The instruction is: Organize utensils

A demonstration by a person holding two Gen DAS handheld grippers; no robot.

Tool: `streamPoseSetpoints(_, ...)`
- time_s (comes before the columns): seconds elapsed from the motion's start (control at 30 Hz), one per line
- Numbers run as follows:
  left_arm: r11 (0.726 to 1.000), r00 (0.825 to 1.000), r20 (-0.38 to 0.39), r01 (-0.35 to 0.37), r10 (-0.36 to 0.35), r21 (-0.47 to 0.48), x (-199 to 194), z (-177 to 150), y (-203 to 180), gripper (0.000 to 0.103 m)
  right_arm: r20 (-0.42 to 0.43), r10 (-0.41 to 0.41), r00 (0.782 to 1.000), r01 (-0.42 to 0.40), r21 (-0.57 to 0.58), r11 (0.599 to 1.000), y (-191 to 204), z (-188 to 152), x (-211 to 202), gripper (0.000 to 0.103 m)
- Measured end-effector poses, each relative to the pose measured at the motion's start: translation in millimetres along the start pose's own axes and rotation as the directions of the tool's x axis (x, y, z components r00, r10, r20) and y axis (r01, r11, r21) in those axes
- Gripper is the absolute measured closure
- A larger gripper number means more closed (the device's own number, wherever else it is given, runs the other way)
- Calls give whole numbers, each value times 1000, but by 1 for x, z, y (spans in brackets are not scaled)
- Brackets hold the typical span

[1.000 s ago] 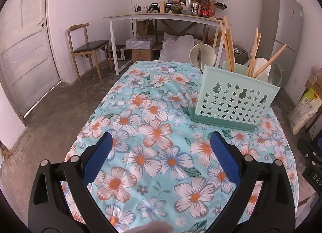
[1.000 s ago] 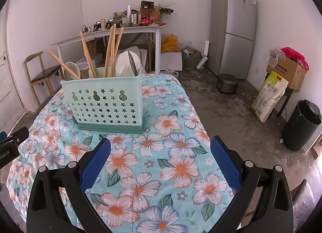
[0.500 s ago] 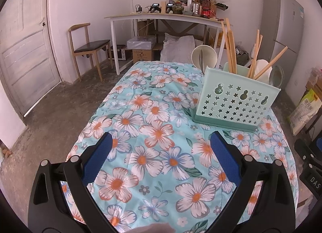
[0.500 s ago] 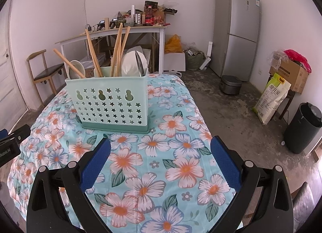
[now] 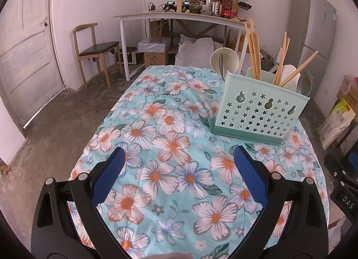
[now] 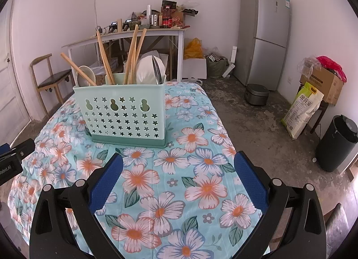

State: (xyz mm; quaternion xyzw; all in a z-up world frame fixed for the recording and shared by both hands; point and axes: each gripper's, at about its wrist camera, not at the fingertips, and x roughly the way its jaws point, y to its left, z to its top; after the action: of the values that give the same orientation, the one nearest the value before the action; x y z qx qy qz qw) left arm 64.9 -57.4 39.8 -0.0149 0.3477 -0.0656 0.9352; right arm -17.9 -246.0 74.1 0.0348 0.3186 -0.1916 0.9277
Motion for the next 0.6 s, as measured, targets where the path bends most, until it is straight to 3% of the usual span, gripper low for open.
streamPoseSetpoints(0.6,1000,1000,4,-2,2,5,-1,1,1,9,4,6,1000,-6,6,1000,1,2,-1,7)
